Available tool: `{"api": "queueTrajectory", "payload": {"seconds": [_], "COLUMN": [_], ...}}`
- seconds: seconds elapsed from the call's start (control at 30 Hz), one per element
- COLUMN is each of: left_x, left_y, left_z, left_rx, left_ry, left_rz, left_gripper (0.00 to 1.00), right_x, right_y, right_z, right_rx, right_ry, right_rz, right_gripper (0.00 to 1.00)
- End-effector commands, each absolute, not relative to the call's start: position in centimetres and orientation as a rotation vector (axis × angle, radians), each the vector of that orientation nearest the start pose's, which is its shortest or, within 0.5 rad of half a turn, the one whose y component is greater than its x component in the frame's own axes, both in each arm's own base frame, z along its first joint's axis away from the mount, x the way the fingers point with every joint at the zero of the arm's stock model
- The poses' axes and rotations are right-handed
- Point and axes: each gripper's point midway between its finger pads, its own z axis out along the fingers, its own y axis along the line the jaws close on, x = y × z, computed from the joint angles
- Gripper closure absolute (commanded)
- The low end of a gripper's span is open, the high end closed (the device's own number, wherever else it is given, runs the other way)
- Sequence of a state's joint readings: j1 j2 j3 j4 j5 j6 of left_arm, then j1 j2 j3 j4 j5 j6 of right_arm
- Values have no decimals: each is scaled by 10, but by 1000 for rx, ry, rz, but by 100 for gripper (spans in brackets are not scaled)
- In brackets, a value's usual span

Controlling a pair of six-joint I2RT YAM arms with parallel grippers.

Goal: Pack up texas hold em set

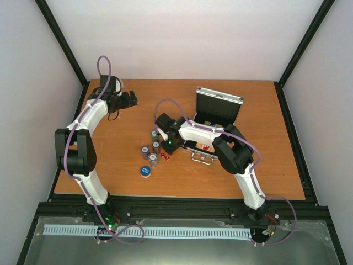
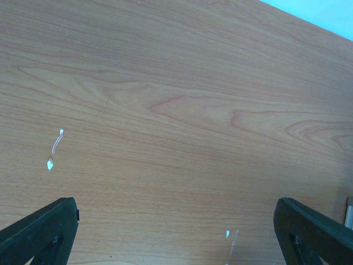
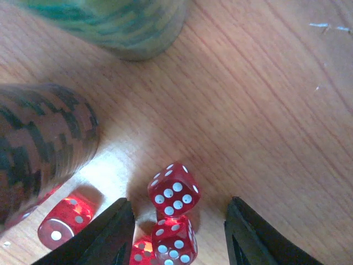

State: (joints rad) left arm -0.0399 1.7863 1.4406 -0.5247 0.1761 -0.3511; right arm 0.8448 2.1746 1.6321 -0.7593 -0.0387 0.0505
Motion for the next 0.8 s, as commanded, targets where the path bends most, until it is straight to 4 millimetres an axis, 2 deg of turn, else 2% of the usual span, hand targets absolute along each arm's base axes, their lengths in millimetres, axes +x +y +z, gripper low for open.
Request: {"api": "queueTrajectory", "payload": {"seconds": [0.0, 0.17, 0.37, 0.43, 0.7, 0.77], "left_x": [485, 487, 487, 488, 489, 488], "left_y": [-42, -41, -38, -37, -36, -36], "left_z": [172, 172, 171, 171, 171, 171], "left_rx": [-297, -299, -309, -311, -318, -323], "left_ry": [2412, 2414, 2412, 2412, 2411, 2412], "left_rz": [-380, -383, -377, -374, -372, -375], "left_gripper": [0, 0, 0, 0, 0, 0], "right_x": [311, 312, 314, 316, 331, 333], "right_y": [354, 352, 349, 347, 344, 341], "right_z": [6, 6, 21, 28, 79, 85], "right_rx": [-1113, -1108, -1114, -1105, -1054, -1045], "right_ry": [2726, 2733, 2709, 2696, 2615, 2607], "right_rz": [203, 206, 189, 183, 192, 182], "right_gripper": [56, 71, 88, 91, 91, 91]}}
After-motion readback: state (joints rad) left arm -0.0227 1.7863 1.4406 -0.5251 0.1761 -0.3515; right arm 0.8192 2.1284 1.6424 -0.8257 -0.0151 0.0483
